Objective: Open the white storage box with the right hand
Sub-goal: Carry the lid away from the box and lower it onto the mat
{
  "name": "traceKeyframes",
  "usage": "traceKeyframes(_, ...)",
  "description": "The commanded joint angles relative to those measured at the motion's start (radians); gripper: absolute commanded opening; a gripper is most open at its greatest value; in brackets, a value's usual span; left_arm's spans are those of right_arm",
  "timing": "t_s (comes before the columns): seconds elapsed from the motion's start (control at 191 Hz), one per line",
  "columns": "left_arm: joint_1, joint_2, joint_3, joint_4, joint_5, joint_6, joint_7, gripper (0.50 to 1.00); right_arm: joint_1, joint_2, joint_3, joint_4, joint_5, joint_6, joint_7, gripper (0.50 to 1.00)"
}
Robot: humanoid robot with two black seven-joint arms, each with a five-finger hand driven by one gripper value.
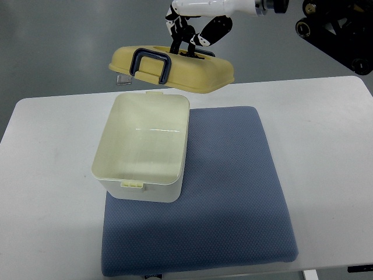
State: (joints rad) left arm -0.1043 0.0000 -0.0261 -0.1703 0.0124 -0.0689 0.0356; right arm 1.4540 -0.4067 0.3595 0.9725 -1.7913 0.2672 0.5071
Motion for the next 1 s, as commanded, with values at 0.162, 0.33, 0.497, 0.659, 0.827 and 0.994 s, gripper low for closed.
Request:
traceKeyframes(0.162,0.000,0.000,0.000,-0.003,0.000,0.000,0.000,1.000,-0.095,-0.103,-0.025,-0.014,-0.013,0.018,-0.006,0.500)
traceKeyframes(0.33,0.000,0.000,0.000,-0.005,0.001,-0.006,0.000,1.000,-0.118,-0.173,-0.085,-0.034,-0.013,0.017,-0.002,0.500)
traceKeyframes(0.497,0.000,0.000,0.002,-0.006,0.001,-0.012,0.000,1.000,-0.129,-0.228,-0.155,-0.035,-0.013,0.004,-0.001,0.500)
traceKeyframes(0.659,0.000,0.000,0.002,-0.006,0.001,-0.014,0.000,1.000,-0.158,-0.261,-0.195,-0.035,-0.016,0.004,-0.004,0.500)
traceKeyframes(0.827,0.000,0.000,0.002,-0.006,0.001,-0.014,0.001,1.000,-0.198,-0.267,-0.226,-0.034,-0.016,0.018,-0.024,0.500)
traceKeyframes(0.994,0.000,0.000,0.000,-0.006,0.001,-0.014,0.001,1.000,-0.219,-0.254,-0.235,-0.028,-0.013,0.047,-0.036,0.500)
